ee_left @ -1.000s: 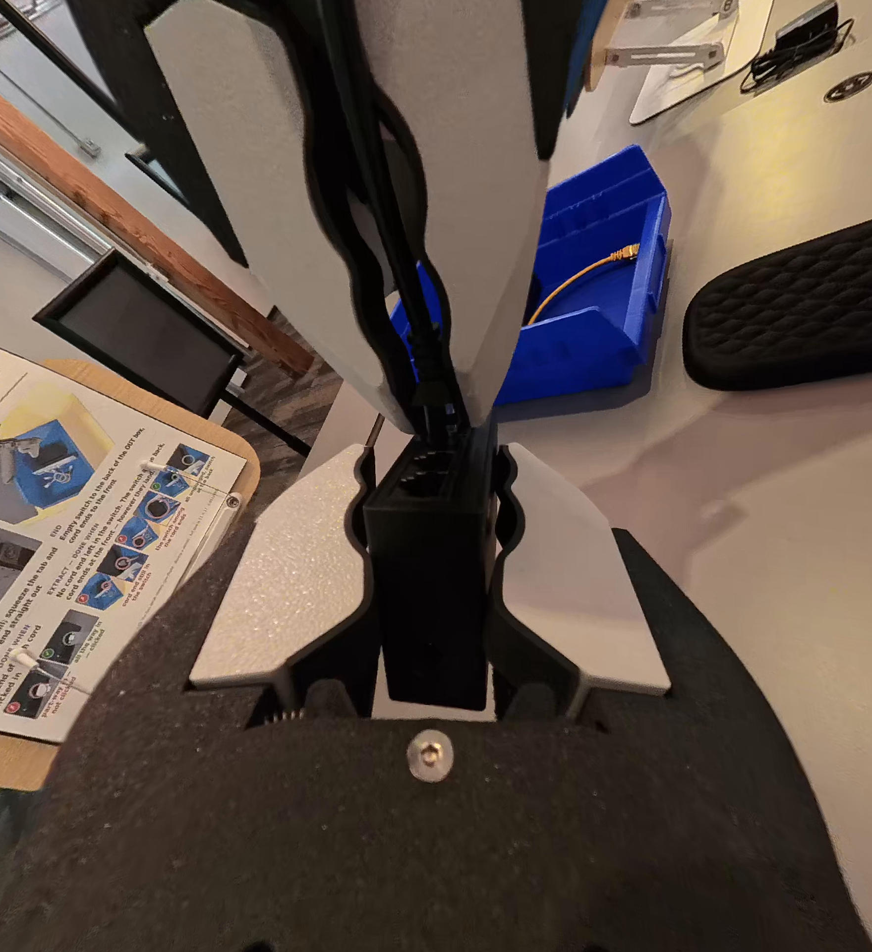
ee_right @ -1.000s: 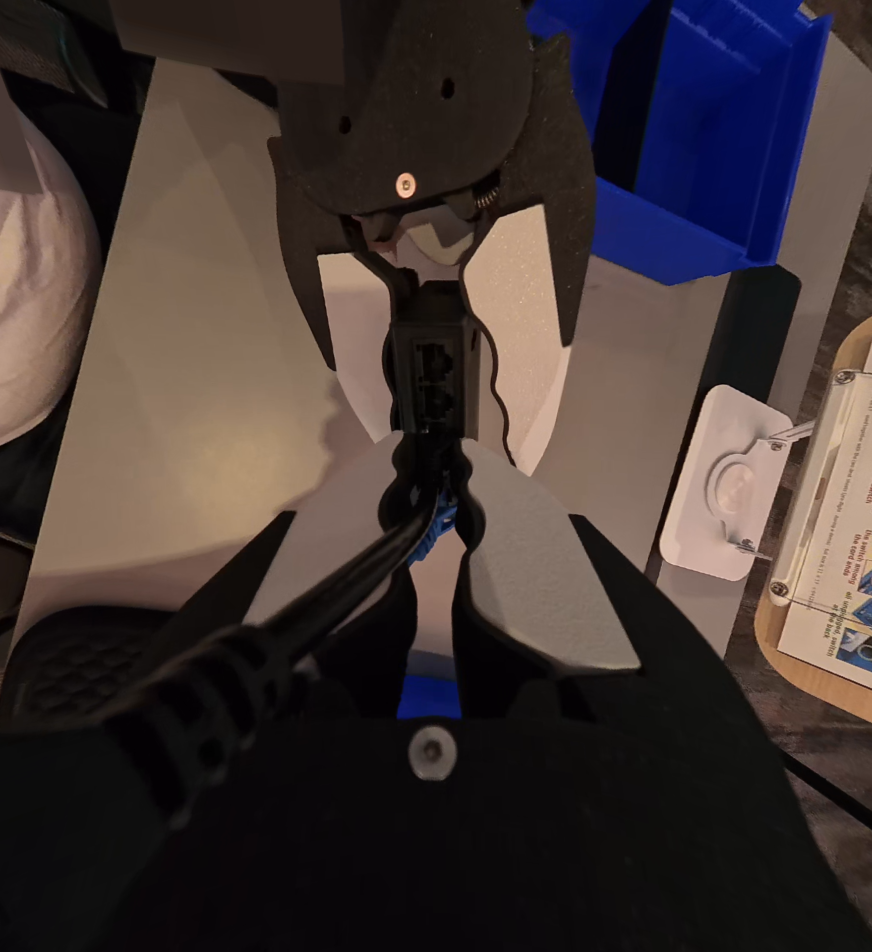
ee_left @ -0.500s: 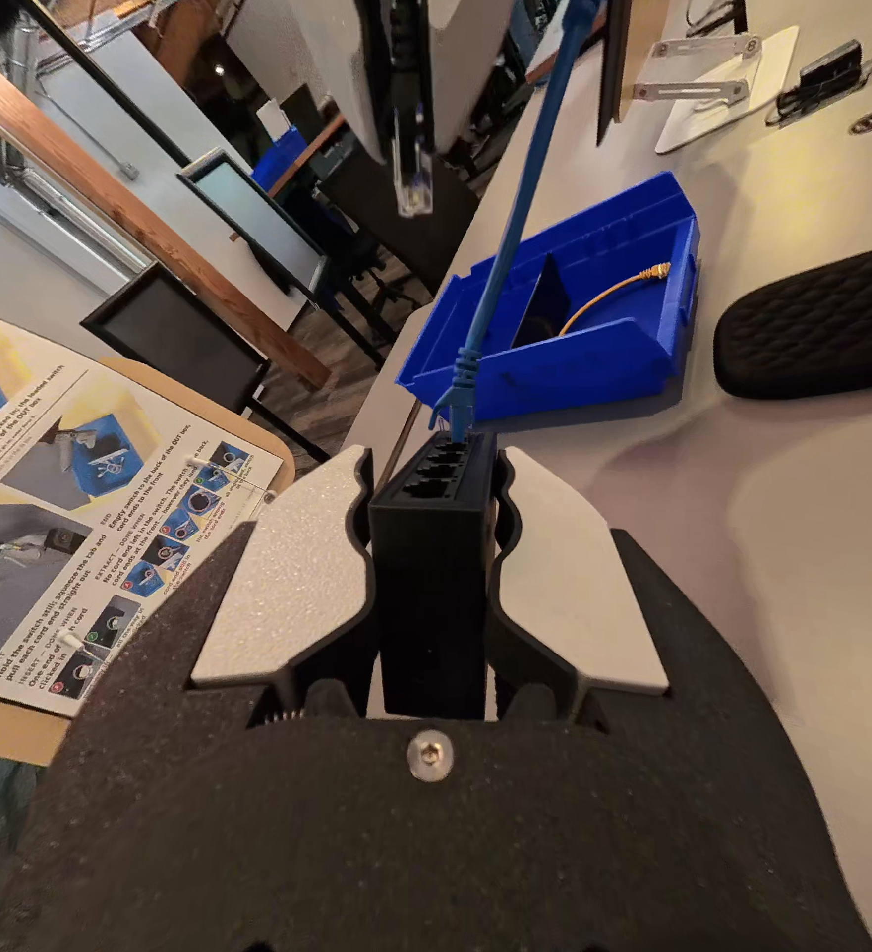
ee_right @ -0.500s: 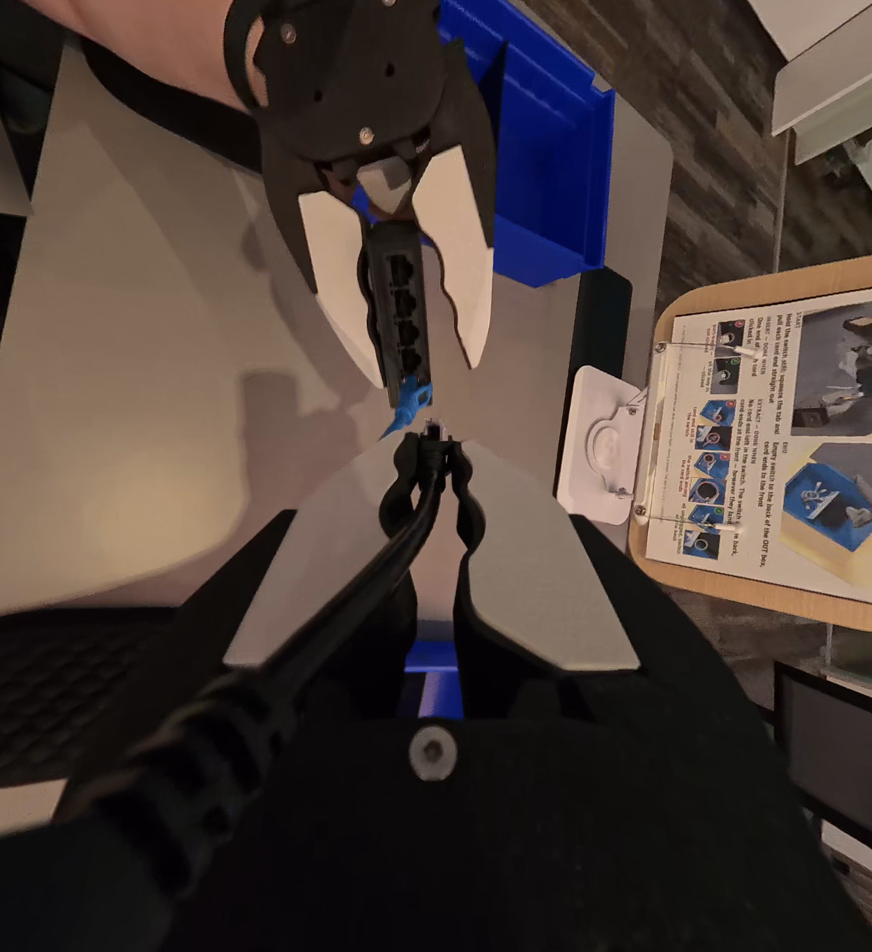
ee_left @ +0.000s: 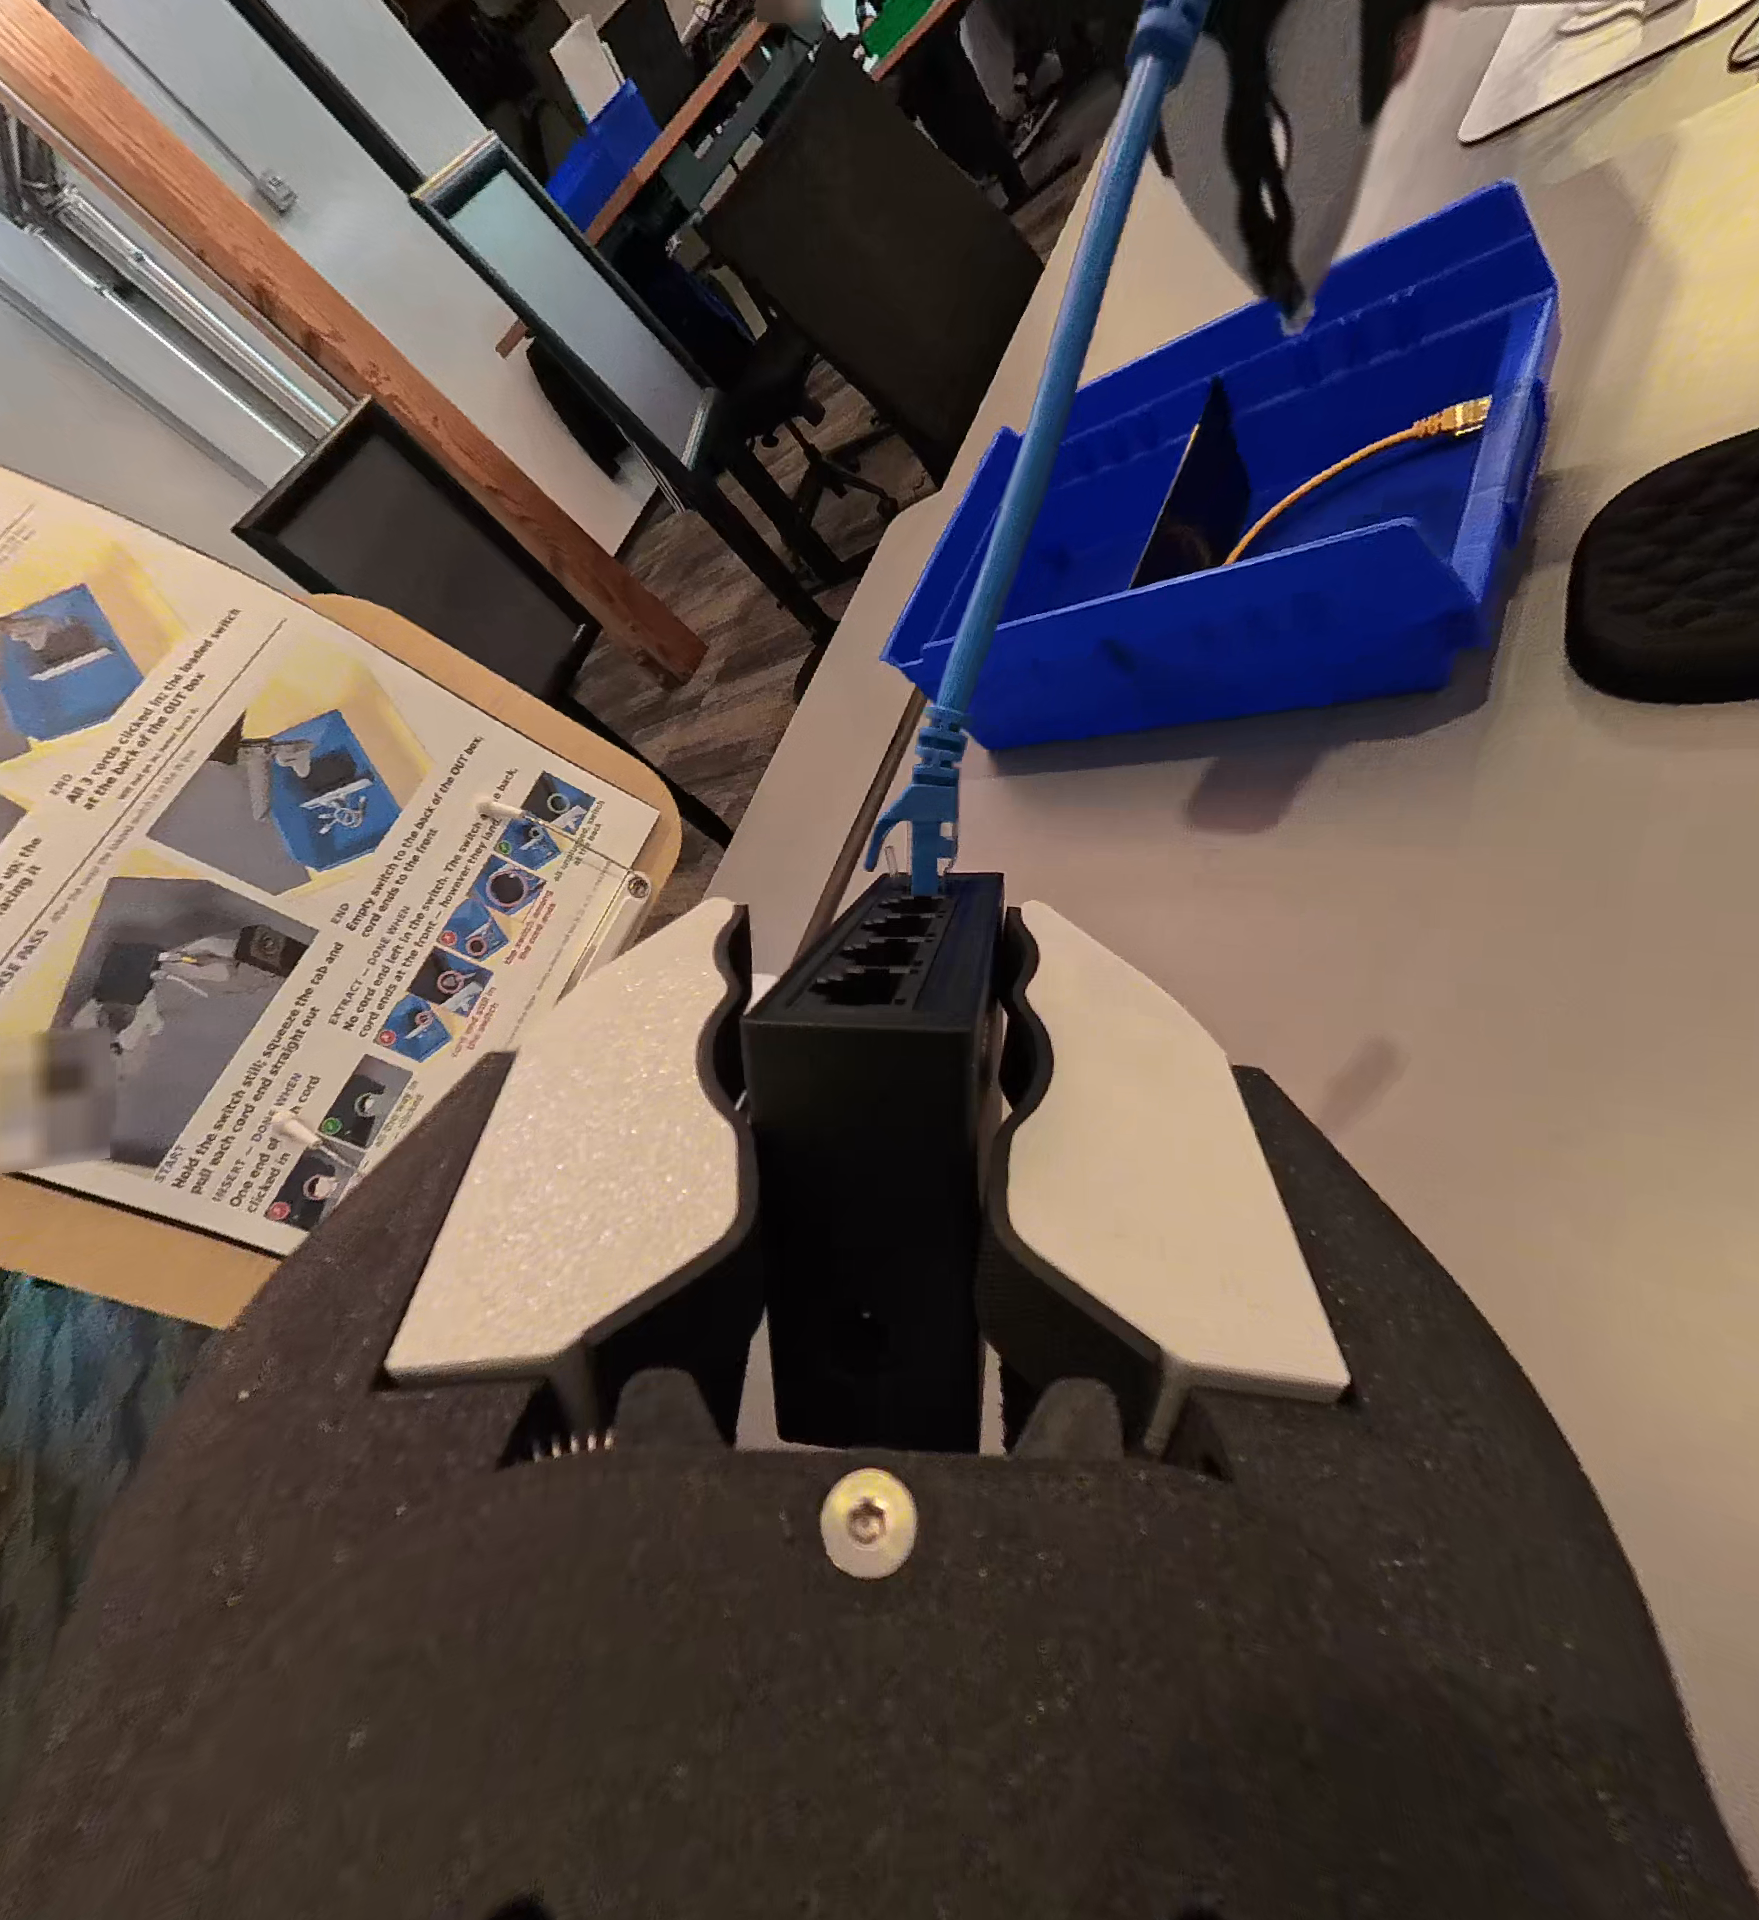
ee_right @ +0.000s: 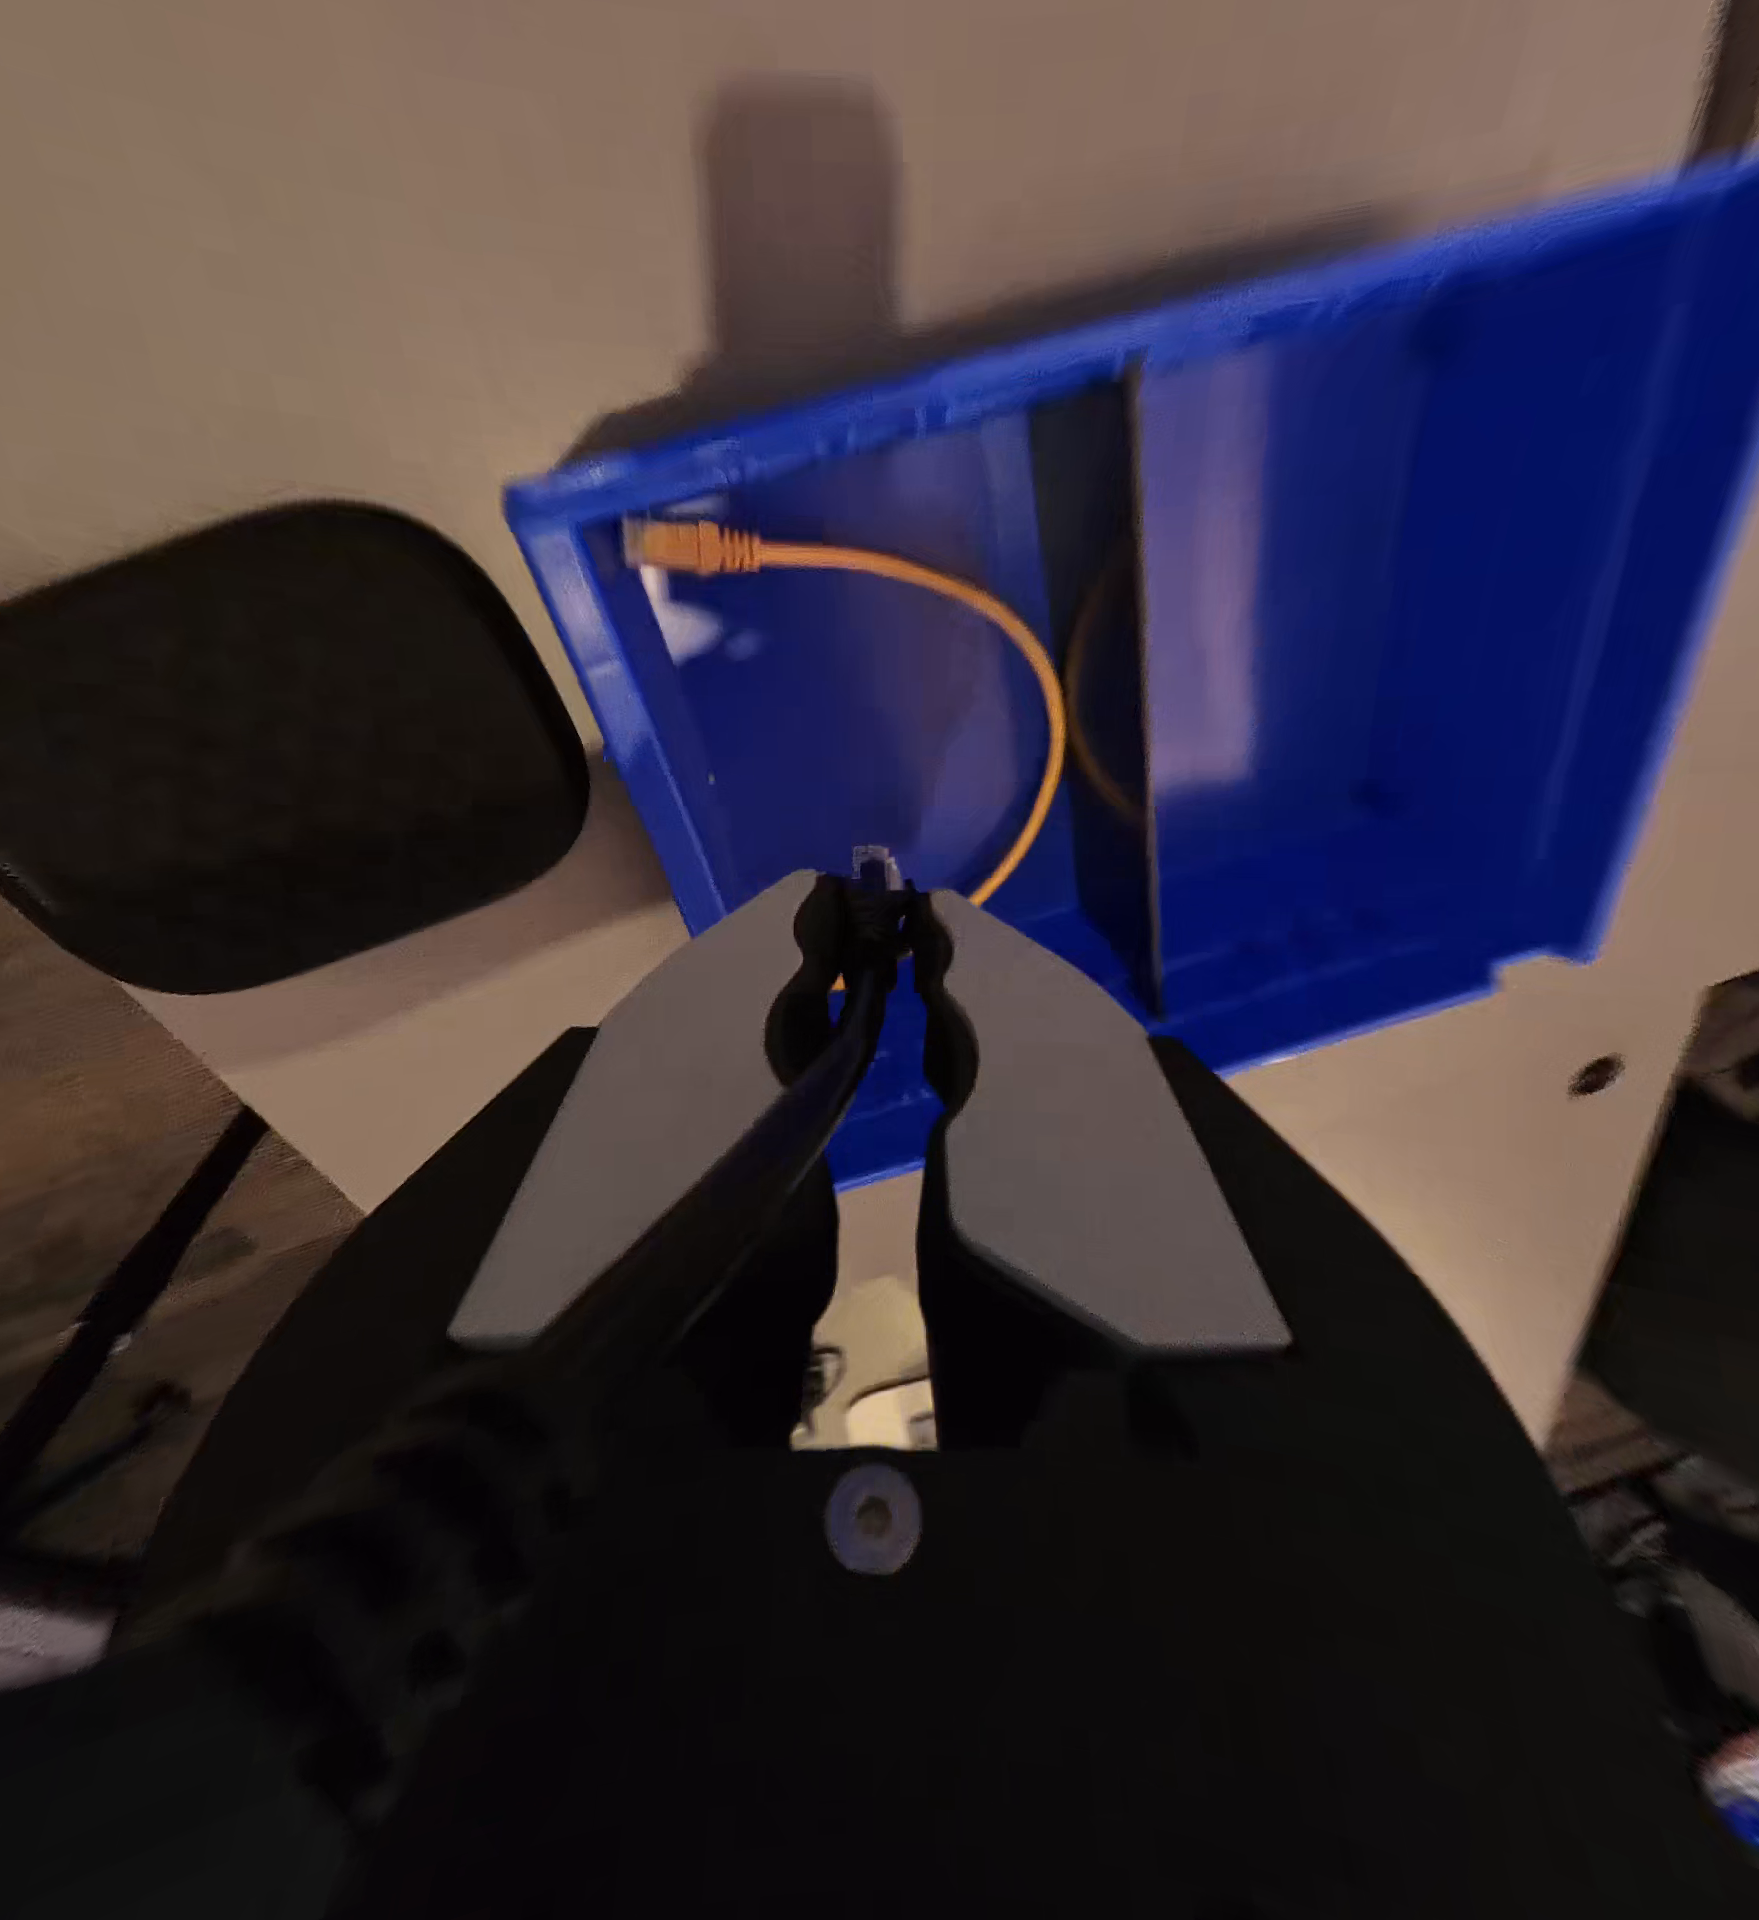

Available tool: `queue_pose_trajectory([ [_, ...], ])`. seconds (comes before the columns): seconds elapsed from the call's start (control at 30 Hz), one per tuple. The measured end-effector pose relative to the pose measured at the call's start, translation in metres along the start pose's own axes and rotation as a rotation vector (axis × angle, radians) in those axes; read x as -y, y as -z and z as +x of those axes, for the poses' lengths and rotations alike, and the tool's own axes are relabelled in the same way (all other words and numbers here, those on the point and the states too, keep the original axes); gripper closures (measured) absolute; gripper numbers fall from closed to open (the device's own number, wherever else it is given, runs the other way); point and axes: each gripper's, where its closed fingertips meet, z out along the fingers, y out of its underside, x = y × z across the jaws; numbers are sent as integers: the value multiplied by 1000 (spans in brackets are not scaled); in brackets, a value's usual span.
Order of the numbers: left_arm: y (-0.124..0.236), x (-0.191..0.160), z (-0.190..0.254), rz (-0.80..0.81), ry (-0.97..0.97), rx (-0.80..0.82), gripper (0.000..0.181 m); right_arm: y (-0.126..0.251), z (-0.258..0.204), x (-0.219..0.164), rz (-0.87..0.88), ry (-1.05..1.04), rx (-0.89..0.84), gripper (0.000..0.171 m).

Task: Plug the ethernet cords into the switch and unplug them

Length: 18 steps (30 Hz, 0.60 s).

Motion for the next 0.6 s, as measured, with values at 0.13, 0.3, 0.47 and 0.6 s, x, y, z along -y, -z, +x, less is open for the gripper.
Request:
queue_pose_trajectory([
  [0.13, 4, -2, -4, -8, 21, -2, 135, -48, -1, -19, -7, -89, 99, 159],
  [0.3, 4, -5, -3, -23, 22, -16, 135, -80, -9, -28, 53, -194, 266, 159],
  [0.47, -1, -7, 1, -25, 24, -30, 135, -84, -7, -21, 211, -263, 357, 159],
  [0.6, -4, -6, -1, -16, 29, -12, 136, -85, 0, -23, 258, -287, 355, 159],
])
